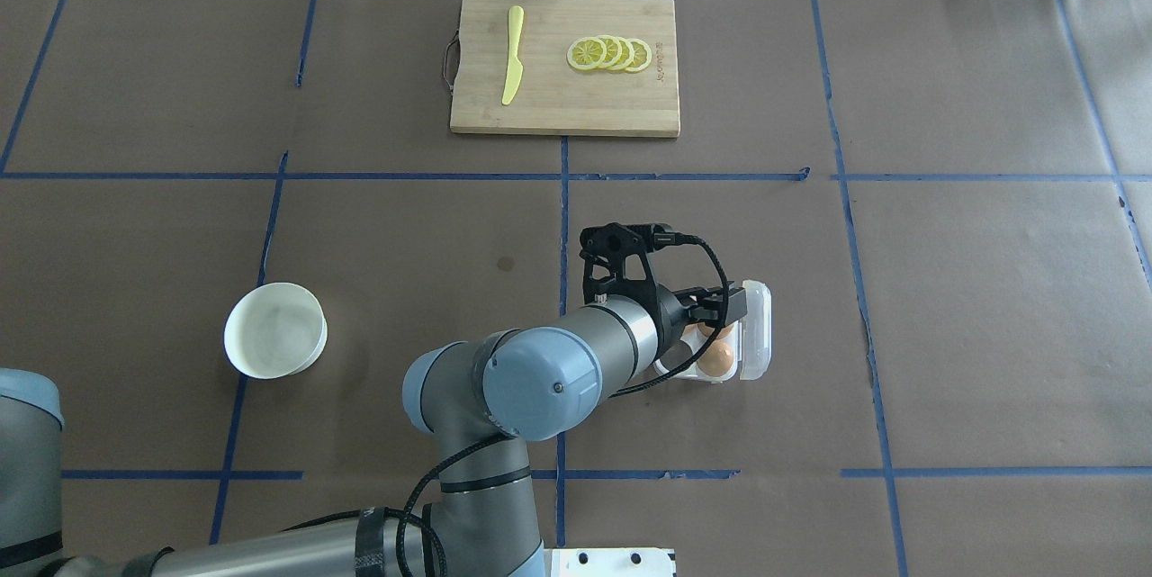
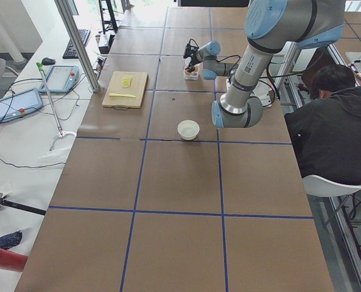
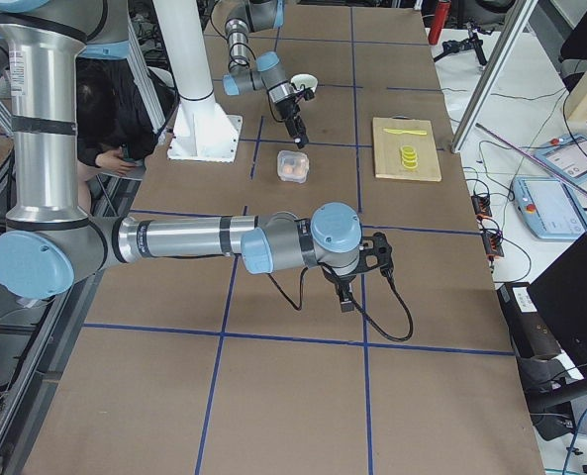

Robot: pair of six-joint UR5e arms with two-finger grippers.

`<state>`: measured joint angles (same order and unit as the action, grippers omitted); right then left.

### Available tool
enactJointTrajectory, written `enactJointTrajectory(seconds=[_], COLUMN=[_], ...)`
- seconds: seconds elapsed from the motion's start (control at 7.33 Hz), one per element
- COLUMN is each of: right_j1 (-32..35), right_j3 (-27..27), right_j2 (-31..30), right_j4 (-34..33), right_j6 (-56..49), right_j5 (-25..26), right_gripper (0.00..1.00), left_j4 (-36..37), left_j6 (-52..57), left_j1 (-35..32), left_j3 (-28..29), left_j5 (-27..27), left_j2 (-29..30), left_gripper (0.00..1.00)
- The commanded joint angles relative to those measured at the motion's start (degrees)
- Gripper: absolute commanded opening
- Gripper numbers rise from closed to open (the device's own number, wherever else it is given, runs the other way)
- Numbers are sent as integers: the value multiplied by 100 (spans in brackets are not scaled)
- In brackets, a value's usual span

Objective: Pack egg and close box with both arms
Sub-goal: 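Withdraw the left arm away while the right arm reaches toward the carton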

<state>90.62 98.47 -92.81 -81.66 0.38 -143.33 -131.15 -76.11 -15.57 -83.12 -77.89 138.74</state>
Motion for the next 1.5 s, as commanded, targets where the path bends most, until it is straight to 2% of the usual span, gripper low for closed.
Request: enactJointTrajectory(seconds=[0.0,0.14,0.27,0.41,0.55,0.68,0.82,0.95,1.09,1.23,1.36], right_j1=[-139,-471,-962,-1515,-2112,-2666,-3298,-3888,-4137,-4383,-4673], right_j3=[215,600,995,1182,1166,1175,1184,1201,1210,1288,1315], right_j2=[18,9,9,9,18,44,61,79,71,36,35], right_j4=[44,44,140,889,1750,2402,2879,3023,3033,3033,3033], right_j6=[835,1520,2702,3827,5004,5938,6731,7209,7257,7266,7266], right_j5=[-115,-90,-11,390,603,953,1444,1927,1993,1985,1985], right_gripper=[100,100,100,100,100,100,100,87,42,0,0], left_j4=[1140,1388,1773,2543,3064,3156,3296,3872,4426,4588,4598], left_j6=[340,508,788,1139,1534,1886,2115,2492,2739,2968,3118], left_j1=[-515,-744,-1007,-1279,-1439,-1771,-2418,-2816,-3081,-3275,-3390], left_j3=[-912,-1160,-1293,-1651,-2412,-2785,-3076,-3410,-3726,-3816,-3808], left_j5=[-917,-1217,-1586,-1868,-1888,-1888,-2019,-2429,-2537,-2547,-2547], left_j2=[-301,-512,-558,-637,-1142,-1443,-1829,-1902,-1894,-1903,-1912], left_gripper=[100,100,100,100,100,100,100,100,100,100,100])
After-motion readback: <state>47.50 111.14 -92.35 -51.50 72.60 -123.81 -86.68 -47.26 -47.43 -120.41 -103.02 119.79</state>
